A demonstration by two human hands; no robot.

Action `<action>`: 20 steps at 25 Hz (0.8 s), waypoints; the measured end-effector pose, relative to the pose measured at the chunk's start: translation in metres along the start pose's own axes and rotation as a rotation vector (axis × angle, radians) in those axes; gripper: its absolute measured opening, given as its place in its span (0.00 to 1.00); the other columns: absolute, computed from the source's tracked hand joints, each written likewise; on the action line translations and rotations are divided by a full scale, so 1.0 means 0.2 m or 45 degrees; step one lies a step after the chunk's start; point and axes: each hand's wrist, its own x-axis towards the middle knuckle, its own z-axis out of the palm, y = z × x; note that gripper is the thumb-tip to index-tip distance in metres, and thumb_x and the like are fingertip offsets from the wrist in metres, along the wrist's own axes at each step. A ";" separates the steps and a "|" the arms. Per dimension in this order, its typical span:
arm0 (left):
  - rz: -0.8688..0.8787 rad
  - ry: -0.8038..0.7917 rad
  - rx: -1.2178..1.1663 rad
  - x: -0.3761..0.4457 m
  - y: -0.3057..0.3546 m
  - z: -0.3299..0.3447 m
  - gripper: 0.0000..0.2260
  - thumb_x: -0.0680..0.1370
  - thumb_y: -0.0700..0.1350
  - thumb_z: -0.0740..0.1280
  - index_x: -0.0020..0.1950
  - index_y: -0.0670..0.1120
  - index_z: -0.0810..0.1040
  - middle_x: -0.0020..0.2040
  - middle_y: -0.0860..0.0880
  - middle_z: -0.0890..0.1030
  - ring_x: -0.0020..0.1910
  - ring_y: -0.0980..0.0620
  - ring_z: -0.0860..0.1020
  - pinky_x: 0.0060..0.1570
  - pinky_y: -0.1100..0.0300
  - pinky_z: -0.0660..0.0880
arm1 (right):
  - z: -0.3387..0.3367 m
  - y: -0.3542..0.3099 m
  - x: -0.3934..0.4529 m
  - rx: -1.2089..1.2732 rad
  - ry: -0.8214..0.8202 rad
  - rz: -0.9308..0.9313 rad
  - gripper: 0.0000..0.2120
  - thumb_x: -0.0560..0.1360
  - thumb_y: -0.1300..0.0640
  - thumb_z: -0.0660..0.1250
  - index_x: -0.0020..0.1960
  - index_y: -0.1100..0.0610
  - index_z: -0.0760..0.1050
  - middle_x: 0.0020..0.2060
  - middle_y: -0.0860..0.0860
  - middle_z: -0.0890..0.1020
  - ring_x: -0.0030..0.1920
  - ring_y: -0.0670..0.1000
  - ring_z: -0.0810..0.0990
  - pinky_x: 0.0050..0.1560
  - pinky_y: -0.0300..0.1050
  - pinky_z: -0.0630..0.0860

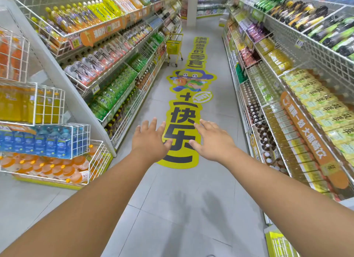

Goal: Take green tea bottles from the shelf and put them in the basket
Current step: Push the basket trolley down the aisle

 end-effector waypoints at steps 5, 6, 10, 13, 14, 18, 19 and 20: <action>-0.005 -0.074 0.036 0.33 -0.01 0.10 0.34 0.81 0.66 0.49 0.83 0.54 0.48 0.84 0.46 0.48 0.81 0.41 0.49 0.77 0.42 0.52 | 0.08 0.14 0.32 -0.003 -0.046 0.044 0.35 0.81 0.34 0.55 0.82 0.49 0.54 0.83 0.50 0.53 0.82 0.53 0.51 0.77 0.55 0.60; 0.005 -0.084 0.051 0.41 0.01 0.12 0.34 0.81 0.66 0.49 0.83 0.54 0.48 0.84 0.45 0.48 0.81 0.41 0.49 0.77 0.42 0.52 | 0.10 0.18 0.41 -0.009 -0.043 0.035 0.36 0.80 0.34 0.55 0.82 0.49 0.54 0.83 0.50 0.53 0.82 0.53 0.51 0.77 0.55 0.60; -0.014 -0.082 0.028 0.84 0.04 0.17 0.34 0.81 0.66 0.50 0.83 0.53 0.47 0.84 0.46 0.47 0.81 0.41 0.49 0.78 0.43 0.51 | 0.13 0.36 0.82 -0.017 -0.024 -0.006 0.36 0.81 0.34 0.55 0.83 0.50 0.54 0.83 0.50 0.53 0.82 0.54 0.51 0.78 0.55 0.60; -0.029 -0.084 0.001 1.17 0.08 0.17 0.33 0.81 0.66 0.49 0.83 0.54 0.47 0.84 0.46 0.47 0.82 0.42 0.48 0.78 0.43 0.51 | 0.09 0.51 1.16 0.006 -0.035 -0.019 0.36 0.81 0.34 0.54 0.83 0.50 0.53 0.83 0.50 0.52 0.82 0.54 0.51 0.78 0.55 0.59; -0.040 -0.084 0.002 1.26 0.09 0.16 0.33 0.81 0.66 0.49 0.83 0.54 0.47 0.84 0.46 0.47 0.82 0.42 0.48 0.78 0.43 0.51 | 0.07 0.56 1.25 0.007 -0.045 -0.021 0.36 0.81 0.34 0.54 0.83 0.50 0.53 0.83 0.50 0.52 0.82 0.54 0.51 0.78 0.55 0.59; -0.061 -0.081 0.004 1.66 0.09 0.14 0.34 0.81 0.66 0.48 0.83 0.54 0.47 0.84 0.46 0.47 0.81 0.41 0.49 0.78 0.44 0.52 | 0.02 0.68 1.66 0.006 -0.069 -0.035 0.36 0.81 0.35 0.55 0.83 0.50 0.54 0.83 0.51 0.53 0.82 0.54 0.52 0.78 0.55 0.59; -0.059 -0.067 0.004 1.76 0.08 0.14 0.34 0.81 0.66 0.49 0.83 0.53 0.47 0.84 0.46 0.47 0.81 0.41 0.49 0.78 0.44 0.53 | 0.02 0.70 1.75 0.007 -0.064 -0.031 0.36 0.80 0.34 0.56 0.82 0.50 0.54 0.83 0.51 0.54 0.82 0.54 0.52 0.78 0.55 0.59; -0.051 -0.054 -0.001 1.87 0.07 0.14 0.34 0.81 0.66 0.49 0.83 0.53 0.47 0.84 0.46 0.47 0.81 0.41 0.49 0.78 0.44 0.53 | 0.02 0.70 1.85 0.014 -0.060 -0.033 0.36 0.80 0.34 0.56 0.82 0.50 0.55 0.82 0.51 0.54 0.81 0.54 0.53 0.78 0.54 0.60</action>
